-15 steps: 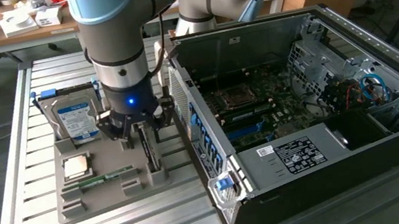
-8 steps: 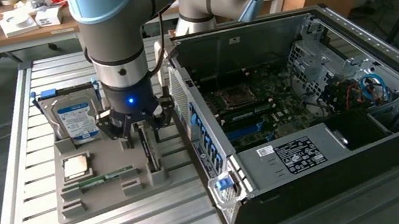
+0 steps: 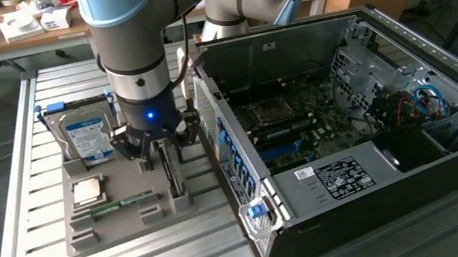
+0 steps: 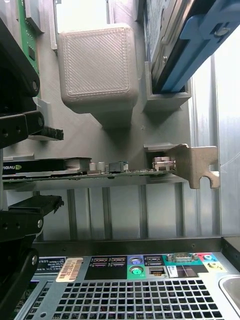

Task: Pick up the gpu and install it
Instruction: 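Pick up the gpu and move the gpu toward the slot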

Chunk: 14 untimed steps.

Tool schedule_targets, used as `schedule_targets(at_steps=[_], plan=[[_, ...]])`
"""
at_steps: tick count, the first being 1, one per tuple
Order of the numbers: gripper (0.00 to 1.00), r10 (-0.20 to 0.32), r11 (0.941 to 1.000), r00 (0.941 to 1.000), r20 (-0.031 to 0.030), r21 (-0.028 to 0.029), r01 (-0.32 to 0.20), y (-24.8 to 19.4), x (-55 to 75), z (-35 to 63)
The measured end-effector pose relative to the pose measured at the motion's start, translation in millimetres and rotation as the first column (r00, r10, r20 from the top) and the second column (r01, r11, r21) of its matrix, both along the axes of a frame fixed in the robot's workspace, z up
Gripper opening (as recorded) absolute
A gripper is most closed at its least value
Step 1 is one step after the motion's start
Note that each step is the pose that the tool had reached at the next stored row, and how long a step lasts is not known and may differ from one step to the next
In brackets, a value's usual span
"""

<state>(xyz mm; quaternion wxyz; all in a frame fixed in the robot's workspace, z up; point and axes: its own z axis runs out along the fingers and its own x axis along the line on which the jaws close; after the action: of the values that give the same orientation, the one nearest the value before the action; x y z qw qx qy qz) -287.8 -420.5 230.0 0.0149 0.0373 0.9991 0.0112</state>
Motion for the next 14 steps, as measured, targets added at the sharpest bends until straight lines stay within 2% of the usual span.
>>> schedule_targets(at_steps=[8, 9, 14], plan=[[0.55, 0.0, 1.0, 1.0, 0.0001, 0.0, 0.0, 0.0, 0.0, 0.0], [0.47, 0.0, 1.0, 1.0, 0.0001, 0.0001, 0.0, 0.0, 0.0, 0.0], [0.47, 0.0, 1.0, 1.0, 0.0, 0.0001, 0.0, 0.0, 0.0, 0.0]])
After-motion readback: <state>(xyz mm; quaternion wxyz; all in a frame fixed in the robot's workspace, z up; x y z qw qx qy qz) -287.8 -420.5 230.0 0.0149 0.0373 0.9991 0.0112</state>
